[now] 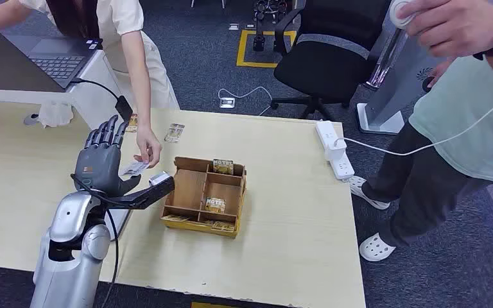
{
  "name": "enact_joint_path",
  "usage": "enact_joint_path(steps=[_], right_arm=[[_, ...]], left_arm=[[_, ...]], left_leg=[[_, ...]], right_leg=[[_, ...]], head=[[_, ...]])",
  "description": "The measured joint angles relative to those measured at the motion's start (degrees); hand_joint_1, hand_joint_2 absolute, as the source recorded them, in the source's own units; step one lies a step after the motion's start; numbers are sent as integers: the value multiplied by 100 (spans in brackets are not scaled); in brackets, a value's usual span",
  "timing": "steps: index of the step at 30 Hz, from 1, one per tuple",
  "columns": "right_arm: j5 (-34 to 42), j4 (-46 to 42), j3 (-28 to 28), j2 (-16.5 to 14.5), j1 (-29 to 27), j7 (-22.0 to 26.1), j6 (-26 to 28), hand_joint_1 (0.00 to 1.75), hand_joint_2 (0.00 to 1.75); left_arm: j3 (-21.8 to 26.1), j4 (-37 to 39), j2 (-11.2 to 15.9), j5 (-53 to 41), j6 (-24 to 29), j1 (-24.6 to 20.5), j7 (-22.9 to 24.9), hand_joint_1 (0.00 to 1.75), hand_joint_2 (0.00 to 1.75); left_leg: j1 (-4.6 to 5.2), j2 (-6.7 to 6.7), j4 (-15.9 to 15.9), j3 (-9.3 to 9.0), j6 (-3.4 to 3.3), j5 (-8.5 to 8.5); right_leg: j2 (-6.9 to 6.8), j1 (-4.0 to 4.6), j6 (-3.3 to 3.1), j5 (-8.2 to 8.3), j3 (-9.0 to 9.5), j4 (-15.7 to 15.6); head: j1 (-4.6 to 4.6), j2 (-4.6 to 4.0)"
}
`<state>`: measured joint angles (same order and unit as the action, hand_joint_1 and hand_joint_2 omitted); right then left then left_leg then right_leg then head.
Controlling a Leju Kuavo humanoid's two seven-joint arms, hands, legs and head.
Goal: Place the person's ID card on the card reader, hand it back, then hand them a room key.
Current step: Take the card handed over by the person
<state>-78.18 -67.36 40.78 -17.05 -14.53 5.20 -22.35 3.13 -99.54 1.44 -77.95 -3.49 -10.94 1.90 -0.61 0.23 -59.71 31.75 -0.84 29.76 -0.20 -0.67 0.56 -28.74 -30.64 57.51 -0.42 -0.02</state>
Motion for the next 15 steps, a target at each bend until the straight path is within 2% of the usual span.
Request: enact_joint_path(steps=[1,2,5,6,15], right_arm=[[0,-3,0,0,0,-1,0,0,175],[0,-6,0,0,0,-2,-1,0,175],[3,-28,0,0,0,-7,-6,0,175],[4,-37,0,0,0,-10,-7,0,175],[-11,-64,0,0,0,-24,-5,0,175]], left_arm=[[10,-1,-5,4,0,0,0,1,175],[19,-2,-11,7,1,-1,0,39,175],[73,-6,-46,45,-1,-7,0,169,175],[86,-7,-55,64,-4,-12,0,175,175],[121,-7,-66,111,-24,-23,-2,175,175]], left_leg=[[0,0,0,0,0,0],[0,0,0,0,0,0],[0,0,0,0,0,0],[0,0,0,0,0,0],[0,0,0,0,0,-1]], right_leg=[[0,0,0,0,0,0],[0,0,0,0,0,0],[1,0,0,0,0,0],[0,0,0,0,0,0],[0,0,0,0,0,0]], head=[[1,0],[1,0],[1,0],[1,0],[1,0]])
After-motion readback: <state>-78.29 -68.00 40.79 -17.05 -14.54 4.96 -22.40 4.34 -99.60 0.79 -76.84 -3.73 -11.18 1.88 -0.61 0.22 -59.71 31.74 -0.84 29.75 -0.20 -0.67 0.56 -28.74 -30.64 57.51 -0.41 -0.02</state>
